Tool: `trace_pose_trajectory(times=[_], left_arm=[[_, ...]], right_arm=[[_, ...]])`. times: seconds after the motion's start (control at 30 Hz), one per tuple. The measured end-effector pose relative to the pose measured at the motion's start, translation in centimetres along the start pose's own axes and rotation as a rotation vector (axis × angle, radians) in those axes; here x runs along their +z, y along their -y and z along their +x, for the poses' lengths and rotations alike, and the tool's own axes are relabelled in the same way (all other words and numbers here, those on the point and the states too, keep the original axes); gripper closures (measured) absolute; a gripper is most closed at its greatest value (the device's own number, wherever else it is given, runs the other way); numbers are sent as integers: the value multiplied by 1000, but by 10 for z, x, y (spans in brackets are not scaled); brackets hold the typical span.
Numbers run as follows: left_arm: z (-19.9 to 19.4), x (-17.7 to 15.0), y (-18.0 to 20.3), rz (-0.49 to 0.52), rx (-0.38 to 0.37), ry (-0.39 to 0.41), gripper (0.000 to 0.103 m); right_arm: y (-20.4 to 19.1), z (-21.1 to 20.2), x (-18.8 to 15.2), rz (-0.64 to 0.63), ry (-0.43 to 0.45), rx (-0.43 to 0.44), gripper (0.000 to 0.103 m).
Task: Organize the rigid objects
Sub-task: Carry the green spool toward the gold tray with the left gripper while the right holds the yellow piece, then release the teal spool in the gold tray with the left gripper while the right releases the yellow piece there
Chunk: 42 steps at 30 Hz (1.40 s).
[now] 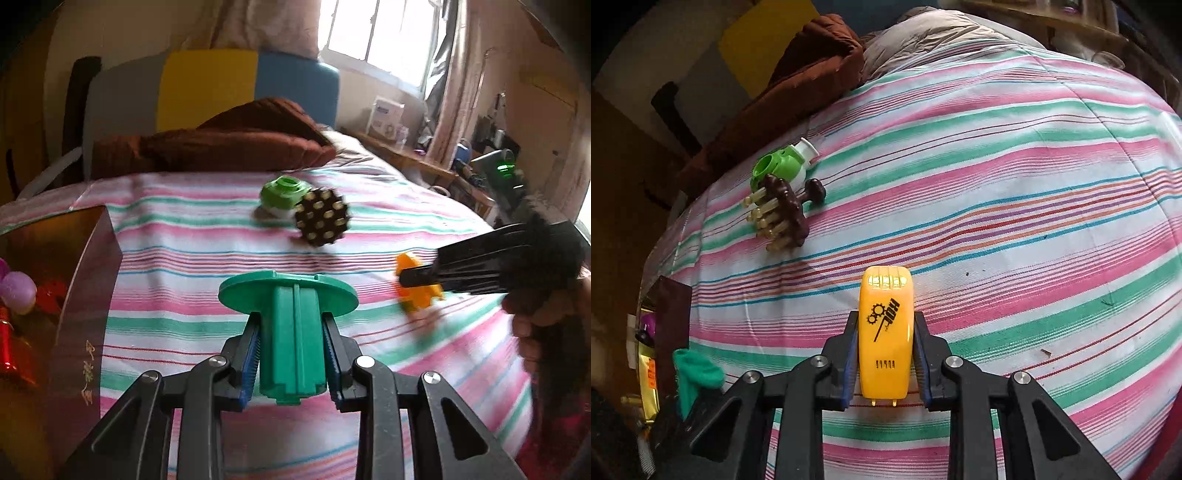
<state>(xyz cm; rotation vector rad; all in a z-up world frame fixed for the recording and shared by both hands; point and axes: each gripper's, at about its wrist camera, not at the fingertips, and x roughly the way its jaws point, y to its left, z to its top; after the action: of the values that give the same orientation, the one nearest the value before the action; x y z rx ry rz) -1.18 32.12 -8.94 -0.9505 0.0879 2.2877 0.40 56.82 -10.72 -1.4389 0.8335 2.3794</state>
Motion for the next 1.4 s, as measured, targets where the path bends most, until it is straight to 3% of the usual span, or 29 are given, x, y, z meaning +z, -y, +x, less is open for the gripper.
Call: trace_pose_trajectory(times=[0.27, 0.47, 0.73, 1.07, 1.27, 1.4], left_arm=[[-41, 9, 2, -21, -48, 30, 73], [-85, 10, -16, -44, -58, 88, 73], [-131, 5, -87, -153, 44, 143, 73], [-130, -23, -201, -389, 231, -4, 73], [-112, -31, -229, -426, 296, -99, 73], [-106, -30, -237, -445, 310, -121, 73]], right_arm=[[0, -4, -3, -8, 5, 0, 77], [0, -6, -3, 0, 14, 16, 77], [-7, -10, -5, -31, 36, 10, 77], [-17, -12, -6, -81, 63, 1, 77], [-15, -10, -7, -75, 62, -14, 77], [-14, -10, -7, -75, 62, -17, 77]])
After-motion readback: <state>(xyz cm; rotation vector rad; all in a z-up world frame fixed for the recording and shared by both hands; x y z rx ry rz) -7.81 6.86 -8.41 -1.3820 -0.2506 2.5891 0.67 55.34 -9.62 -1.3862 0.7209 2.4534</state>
